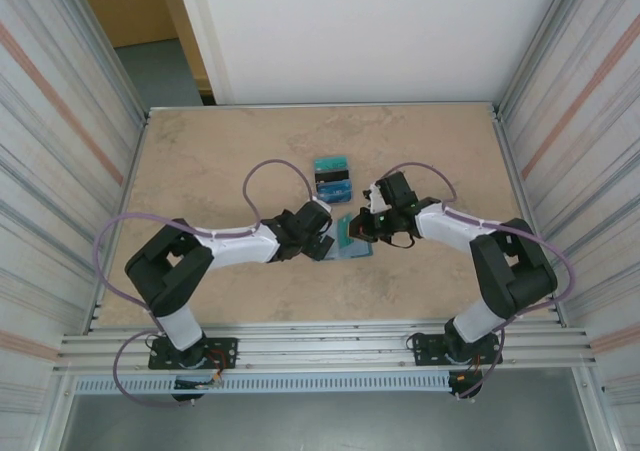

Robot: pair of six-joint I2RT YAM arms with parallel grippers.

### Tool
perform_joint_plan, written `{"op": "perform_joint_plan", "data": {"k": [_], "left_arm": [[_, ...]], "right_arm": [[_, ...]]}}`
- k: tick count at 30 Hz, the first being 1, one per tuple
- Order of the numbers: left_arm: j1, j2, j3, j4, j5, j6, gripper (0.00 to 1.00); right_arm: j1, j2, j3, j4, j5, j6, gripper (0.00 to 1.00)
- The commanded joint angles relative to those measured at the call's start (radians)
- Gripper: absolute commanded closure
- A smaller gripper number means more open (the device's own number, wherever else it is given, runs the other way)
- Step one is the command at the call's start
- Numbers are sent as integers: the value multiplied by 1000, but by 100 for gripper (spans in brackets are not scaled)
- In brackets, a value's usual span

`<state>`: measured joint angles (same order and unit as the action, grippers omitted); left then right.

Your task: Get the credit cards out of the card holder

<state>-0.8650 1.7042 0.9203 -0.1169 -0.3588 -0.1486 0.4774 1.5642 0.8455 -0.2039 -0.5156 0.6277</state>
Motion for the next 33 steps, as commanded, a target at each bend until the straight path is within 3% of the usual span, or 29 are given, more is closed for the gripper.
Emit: {"op": "perform_joint_plan", "data": {"k": [1,6,9,15,21,26,33], "left_arm": [[9,-88,2,-39,-6,32,1],[23,-201,15,-44,16,92,1],[46,-279,18,-32,87,169,2],[157,-406,18,27,449,322,12],[259,-398,105,-55,825,432,24],[269,-351,169,-162,990,538,29],[270,-340,191,-210,1138,600,47]], "right_arm": [[1,-60,41,-141,81,-105,95],[30,-138,77,-199,103,-221,98],[64,-188,99,-224,102,-308,98],[129,-272,119,-231,61,-462,100],[143,-301,157,-267,-21,-549,100],[148,-319,173,-280,-85,-589,100],[151,-331,200,-315,-119,-624,100]]}}
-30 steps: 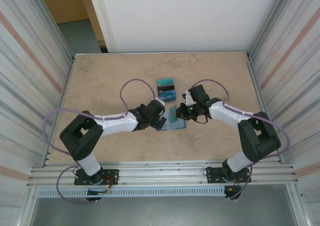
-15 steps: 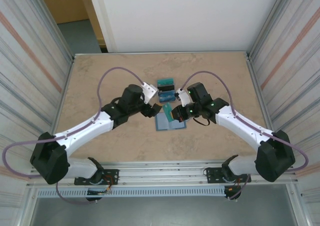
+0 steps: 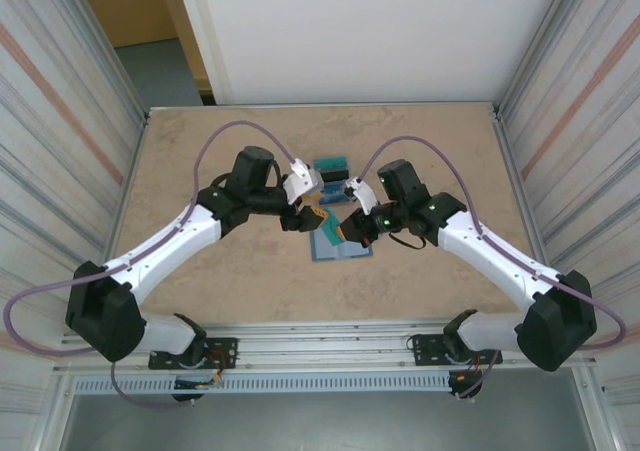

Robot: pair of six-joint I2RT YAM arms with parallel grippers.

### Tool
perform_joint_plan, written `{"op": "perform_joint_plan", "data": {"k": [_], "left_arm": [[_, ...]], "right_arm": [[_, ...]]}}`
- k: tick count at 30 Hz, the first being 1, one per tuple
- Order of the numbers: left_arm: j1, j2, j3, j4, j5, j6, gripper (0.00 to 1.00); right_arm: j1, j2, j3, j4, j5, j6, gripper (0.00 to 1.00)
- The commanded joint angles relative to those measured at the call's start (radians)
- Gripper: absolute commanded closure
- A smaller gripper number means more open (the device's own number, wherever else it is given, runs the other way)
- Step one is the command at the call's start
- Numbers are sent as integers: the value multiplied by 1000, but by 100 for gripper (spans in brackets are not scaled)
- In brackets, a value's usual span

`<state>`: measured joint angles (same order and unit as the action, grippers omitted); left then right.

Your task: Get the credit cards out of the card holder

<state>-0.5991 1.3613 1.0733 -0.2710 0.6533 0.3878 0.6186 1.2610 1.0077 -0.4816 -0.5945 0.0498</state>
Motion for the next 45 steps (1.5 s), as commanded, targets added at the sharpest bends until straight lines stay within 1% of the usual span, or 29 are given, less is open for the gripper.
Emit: {"op": "perform_joint_plan", "data": {"k": [1,2,4,6,8,9,11,13,16,17,18,20,21,22,25,28,30,33,38,43,45], "left_arm": [[4,6,41,-70,138,76,48],[4,10,45,-85,148,86,53],[3,21,58,-122,170,108,60],[4,33,68,-153,193,127,71],[2,42,71,-166,197,131,91],[1,44,72,-168,197,131,99],[3,42,69,-170,196,129,100],[1,33,64,-169,200,129,100],[1,4,38,-135,193,106,100],[2,-10,23,-109,184,90,100],[2,-28,1,-72,170,66,100],[4,-70,-42,11,138,7,100],[4,-93,-69,62,116,-31,100],[4,-119,-97,120,93,-80,100],[4,-187,-185,321,50,-249,100],[4,-238,-291,563,-2,-452,100],[3,-256,-344,681,-48,-567,100],[3,-263,-389,778,-90,-681,100],[3,-259,-413,875,-61,-791,100],[3,-251,-441,968,-61,-869,100],[4,-246,-441,978,-54,-886,100]], "right_arm": [[10,-24,44,-42,-46,-52,100],[10,-23,47,-48,-50,-56,100],[10,-21,52,-56,-47,-63,100],[10,-18,59,-58,-47,-69,100],[7,-19,62,-57,-46,-73,100],[6,-19,62,-53,-45,-71,100],[-2,-26,57,-41,-43,-64,100],[-23,-42,36,-4,-55,-45,98],[-63,-83,-15,75,-89,0,91],[-75,-95,-32,98,-98,14,85],[-88,-113,-52,129,-99,37,71],[-111,-148,-93,184,-101,75,57],[-122,-169,-119,213,-93,99,48],[-131,-189,-145,249,-83,126,43],[-163,-243,-249,417,-100,229,35],[-179,-262,-340,630,-146,353,32],[-178,-253,-373,748,-167,415,29],[-176,-223,-399,895,-197,480,28],[-158,-156,-360,954,-244,501,29],[-137,-103,-316,989,-284,504,35],[-135,-91,-306,1011,-295,513,38]]}}
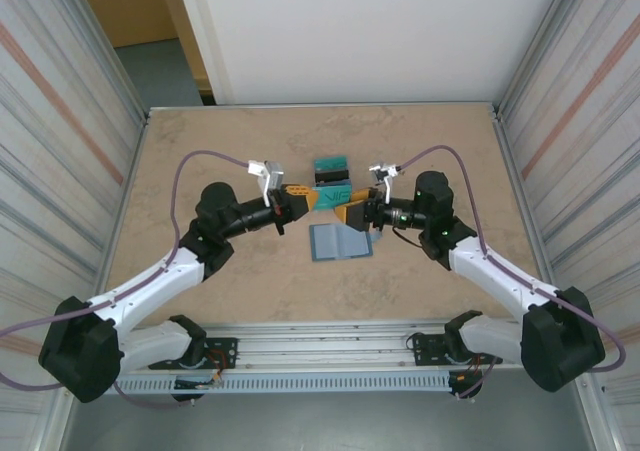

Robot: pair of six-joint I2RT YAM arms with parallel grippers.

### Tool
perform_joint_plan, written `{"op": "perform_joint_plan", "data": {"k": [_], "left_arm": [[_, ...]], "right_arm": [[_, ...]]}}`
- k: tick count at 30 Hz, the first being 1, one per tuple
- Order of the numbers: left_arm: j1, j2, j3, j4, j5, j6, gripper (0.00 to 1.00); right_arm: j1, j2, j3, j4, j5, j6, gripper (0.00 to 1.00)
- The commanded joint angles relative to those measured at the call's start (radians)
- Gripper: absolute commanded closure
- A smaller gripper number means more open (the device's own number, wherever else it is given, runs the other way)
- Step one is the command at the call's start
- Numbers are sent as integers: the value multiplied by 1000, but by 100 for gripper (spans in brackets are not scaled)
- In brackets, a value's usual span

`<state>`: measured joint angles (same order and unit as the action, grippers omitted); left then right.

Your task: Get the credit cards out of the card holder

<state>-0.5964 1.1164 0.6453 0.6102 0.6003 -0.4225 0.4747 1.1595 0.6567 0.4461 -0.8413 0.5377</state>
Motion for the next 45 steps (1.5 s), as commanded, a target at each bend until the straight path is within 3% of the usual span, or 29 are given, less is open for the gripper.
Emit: {"op": "perform_joint_plan", "data": {"k": [1,5,9,12,14,19,24,29,36,40,41,43,44,45], "left_arm": [[1,2,-14,97,3,-80,100],[0,15,-17,94,12,-89,100],[11,9,5,18,32,-57,100],[23,-21,76,-167,46,47,69],[27,-44,146,-336,52,164,50],[27,-37,312,-674,99,402,45],[24,53,439,-847,192,502,46],[0,143,530,-962,216,603,48],[-21,242,601,-1043,251,682,61],[-22,274,622,-1056,260,713,97],[-22,278,622,-1051,261,719,100],[-22,285,622,-1044,256,755,100],[-20,288,620,-1035,242,770,100],[-16,291,618,-1021,226,782,100]], "right_arm": [[8,13,48,98,-57,30,41],[10,11,66,119,-90,39,73],[10,-20,89,11,-91,-24,90],[10,-54,115,-149,-76,-112,99],[12,-73,143,-278,-67,-183,100],[17,-95,205,-510,-68,-314,100],[28,-78,249,-615,-74,-376,100],[28,-67,262,-630,-83,-386,100],[28,-53,275,-648,-81,-398,100],[28,-44,279,-656,-72,-404,99],[28,-44,279,-658,-67,-404,99],[27,-45,277,-666,-44,-408,93],[25,-48,275,-668,-22,-410,86],[22,-53,270,-670,6,-408,72]]}}
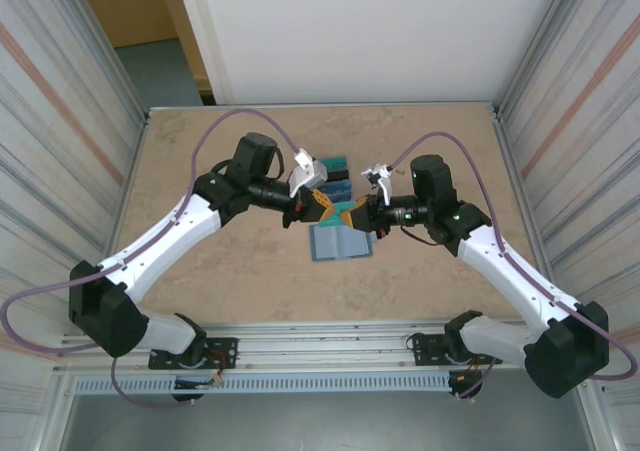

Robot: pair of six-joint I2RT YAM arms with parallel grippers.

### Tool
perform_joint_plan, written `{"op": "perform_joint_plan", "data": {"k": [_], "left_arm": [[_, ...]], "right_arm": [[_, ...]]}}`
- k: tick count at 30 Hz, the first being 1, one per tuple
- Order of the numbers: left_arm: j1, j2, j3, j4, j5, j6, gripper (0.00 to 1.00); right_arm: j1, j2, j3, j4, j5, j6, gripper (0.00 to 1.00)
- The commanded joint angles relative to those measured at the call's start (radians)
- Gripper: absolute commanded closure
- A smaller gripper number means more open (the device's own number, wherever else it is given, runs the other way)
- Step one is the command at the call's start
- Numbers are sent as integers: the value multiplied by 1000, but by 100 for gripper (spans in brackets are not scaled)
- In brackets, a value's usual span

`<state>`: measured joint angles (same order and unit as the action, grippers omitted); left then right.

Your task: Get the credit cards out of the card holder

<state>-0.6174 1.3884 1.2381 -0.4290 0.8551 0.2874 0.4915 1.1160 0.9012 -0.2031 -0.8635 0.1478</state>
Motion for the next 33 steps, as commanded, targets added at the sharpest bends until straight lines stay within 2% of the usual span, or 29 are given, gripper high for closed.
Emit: {"op": "perform_joint_plan", "data": {"k": [1,4,9,10,11,15,24,33], "left_arm": [[11,22,24,32,-36,83,100],[47,32,15,89,-59,100,100],[118,71,20,197,-74,117,100],[129,84,25,212,-76,119,100],[139,99,33,226,-85,128,100],[172,175,77,275,-139,150,100],[232,408,219,380,-182,168,100],[234,619,388,346,-229,252,100]], "right_arm": [[1,-14,22,-23,53,-18,62],[-16,-42,5,-24,142,-7,40],[-60,-108,-24,-27,308,41,16],[-68,-118,-29,-29,335,50,3],[-77,-119,-35,-30,361,59,1],[-100,-169,-48,-52,456,96,1],[-126,-164,-45,-115,781,211,1],[-137,-171,-33,-165,856,248,1]]}}
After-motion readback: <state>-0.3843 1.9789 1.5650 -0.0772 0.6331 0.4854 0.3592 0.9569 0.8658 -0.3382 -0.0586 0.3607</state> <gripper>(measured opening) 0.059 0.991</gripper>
